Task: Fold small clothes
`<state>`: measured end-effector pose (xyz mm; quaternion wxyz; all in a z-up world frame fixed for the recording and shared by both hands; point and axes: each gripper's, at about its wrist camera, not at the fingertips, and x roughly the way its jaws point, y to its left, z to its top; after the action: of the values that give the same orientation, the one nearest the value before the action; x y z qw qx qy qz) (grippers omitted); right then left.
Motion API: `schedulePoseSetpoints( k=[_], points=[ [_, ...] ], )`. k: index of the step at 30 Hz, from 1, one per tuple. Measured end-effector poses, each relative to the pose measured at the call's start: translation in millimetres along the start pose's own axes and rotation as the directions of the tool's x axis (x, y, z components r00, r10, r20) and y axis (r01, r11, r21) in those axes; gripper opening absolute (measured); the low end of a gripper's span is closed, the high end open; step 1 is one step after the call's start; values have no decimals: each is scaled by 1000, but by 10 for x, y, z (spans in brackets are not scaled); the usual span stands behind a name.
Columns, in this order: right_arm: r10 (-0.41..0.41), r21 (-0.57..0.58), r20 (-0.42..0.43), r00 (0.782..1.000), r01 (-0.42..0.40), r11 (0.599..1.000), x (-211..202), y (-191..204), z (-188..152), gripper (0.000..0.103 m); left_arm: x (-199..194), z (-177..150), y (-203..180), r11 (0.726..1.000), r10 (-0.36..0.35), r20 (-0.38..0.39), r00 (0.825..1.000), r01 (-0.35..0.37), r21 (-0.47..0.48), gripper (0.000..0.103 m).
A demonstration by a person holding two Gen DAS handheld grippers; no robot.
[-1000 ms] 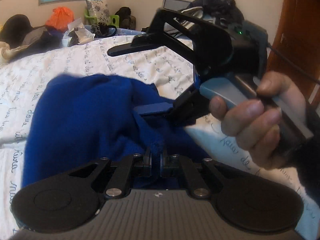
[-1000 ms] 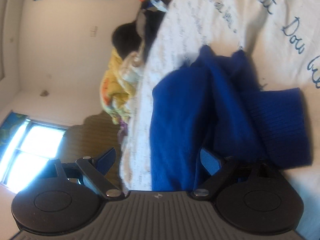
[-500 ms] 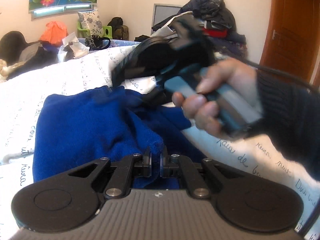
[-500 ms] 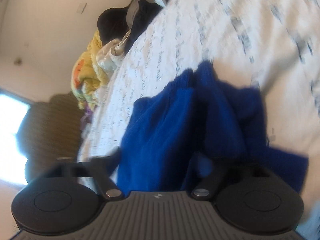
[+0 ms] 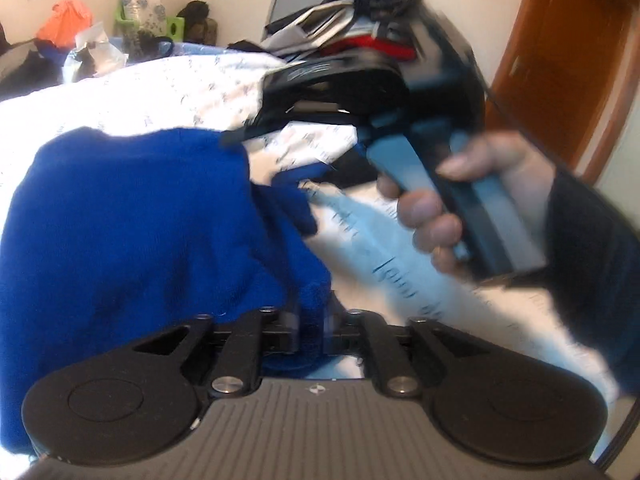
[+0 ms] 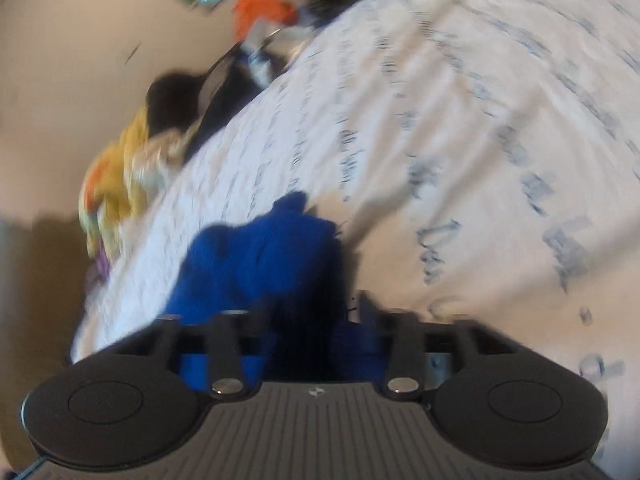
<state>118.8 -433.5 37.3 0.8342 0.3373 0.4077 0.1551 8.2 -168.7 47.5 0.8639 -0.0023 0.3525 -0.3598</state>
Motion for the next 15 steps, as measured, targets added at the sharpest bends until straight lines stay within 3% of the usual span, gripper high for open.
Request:
schedulePoseSetpoints(
  k=[1,2,3,6,9,10,12,14,15],
  points=[
    [16,10,41,999,-16,1000,-92,-4,-2,86,-122,3,61,999,-32,20,999,32,-4,55],
    [28,-4,81,996,-28,1000,-178,6,3,91,-276,16,161,999,-45,59,997,46,-8,85],
    [39,-25,104,994,-37,999,-229,33,23,90,-400,3,232,999,-31,96,995,32,-9,102],
    [18,-61,29,999,-17,998,-120,83,111,90,-633,6,575,998,55,141,989,-51,-28,102],
    [-18,-118,-81,997,8,993,180,185,101,89,-585,125,1141,972,177,123,977,-153,-179,99],
    [-26,-133,-98,995,13,991,280,242,71,89,-512,190,1398,953,181,106,978,-147,-267,99],
    [-21,-169,-106,994,3,986,383,326,60,87,-328,318,1864,883,181,49,982,-140,-449,92],
    [-32,-191,-104,994,12,982,463,392,66,76,-133,450,2229,824,121,17,993,-90,-559,85],
    [-44,-198,-95,995,25,980,503,414,77,69,-37,489,2359,803,106,5,994,-82,-590,76]
  ],
)
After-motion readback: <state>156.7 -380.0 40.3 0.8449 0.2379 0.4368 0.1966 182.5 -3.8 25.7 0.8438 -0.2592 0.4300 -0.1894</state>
